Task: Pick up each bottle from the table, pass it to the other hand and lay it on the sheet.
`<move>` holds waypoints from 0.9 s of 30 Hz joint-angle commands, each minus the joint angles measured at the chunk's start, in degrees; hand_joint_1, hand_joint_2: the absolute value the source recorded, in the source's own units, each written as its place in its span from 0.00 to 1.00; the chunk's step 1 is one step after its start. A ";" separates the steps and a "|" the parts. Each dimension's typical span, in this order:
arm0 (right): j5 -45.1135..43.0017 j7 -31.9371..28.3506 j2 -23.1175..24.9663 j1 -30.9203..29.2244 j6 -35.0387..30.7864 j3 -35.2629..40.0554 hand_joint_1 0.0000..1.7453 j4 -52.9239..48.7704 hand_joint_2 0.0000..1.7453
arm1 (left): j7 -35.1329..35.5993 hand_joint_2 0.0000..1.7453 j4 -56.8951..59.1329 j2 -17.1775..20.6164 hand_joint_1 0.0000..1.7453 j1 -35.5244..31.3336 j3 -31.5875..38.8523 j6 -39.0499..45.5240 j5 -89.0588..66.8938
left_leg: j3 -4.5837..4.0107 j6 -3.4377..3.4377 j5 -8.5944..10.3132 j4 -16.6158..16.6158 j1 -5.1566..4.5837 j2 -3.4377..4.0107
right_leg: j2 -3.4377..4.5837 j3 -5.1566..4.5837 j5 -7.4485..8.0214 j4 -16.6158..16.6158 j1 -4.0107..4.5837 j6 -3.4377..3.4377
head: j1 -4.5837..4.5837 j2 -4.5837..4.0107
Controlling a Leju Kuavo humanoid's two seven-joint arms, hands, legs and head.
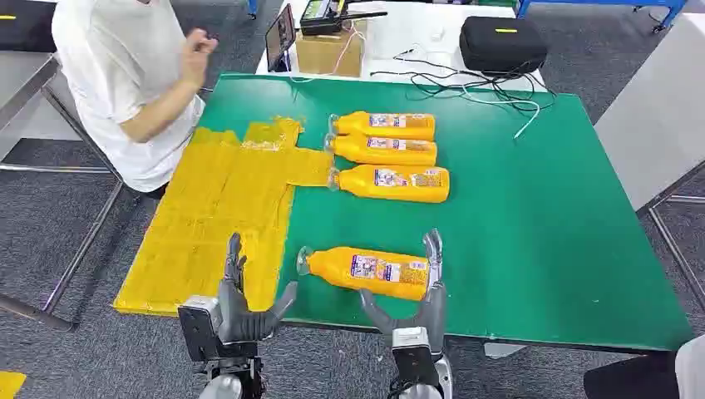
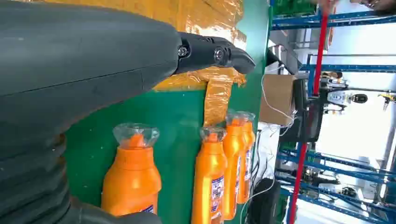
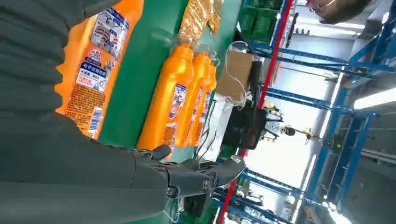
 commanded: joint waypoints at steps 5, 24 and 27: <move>6.11 5.23 -0.99 -4.23 3.27 -4.26 0.00 11.46 1.00 | 0.09 1.00 0.42 1.32 0.00 0.97 0.54 -0.22 -0.24 | 0.13 -0.03 -0.01 -0.07 0.01 0.03 | 0.03 0.13 0.00 -0.07 0.01 -0.04 | 0.02 0.00; 25.42 11.65 -3.62 -5.52 -0.07 -10.11 0.00 13.71 1.00 | 2.14 1.00 -0.44 0.80 0.00 1.64 1.56 -4.89 3.40 | 0.17 -0.05 -0.03 -0.07 0.02 -0.01 | 0.00 0.20 -0.02 -0.09 0.03 -0.07 | 0.02 0.00; 49.59 23.85 -6.03 -8.64 -0.07 -12.23 0.00 20.17 1.00 | 2.43 1.00 -1.15 -1.88 0.00 2.54 2.22 -2.94 -4.16 | 0.18 -0.05 -0.04 -0.07 0.00 0.04 | 0.05 0.18 -0.02 -0.07 0.01 -0.07 | 0.02 0.02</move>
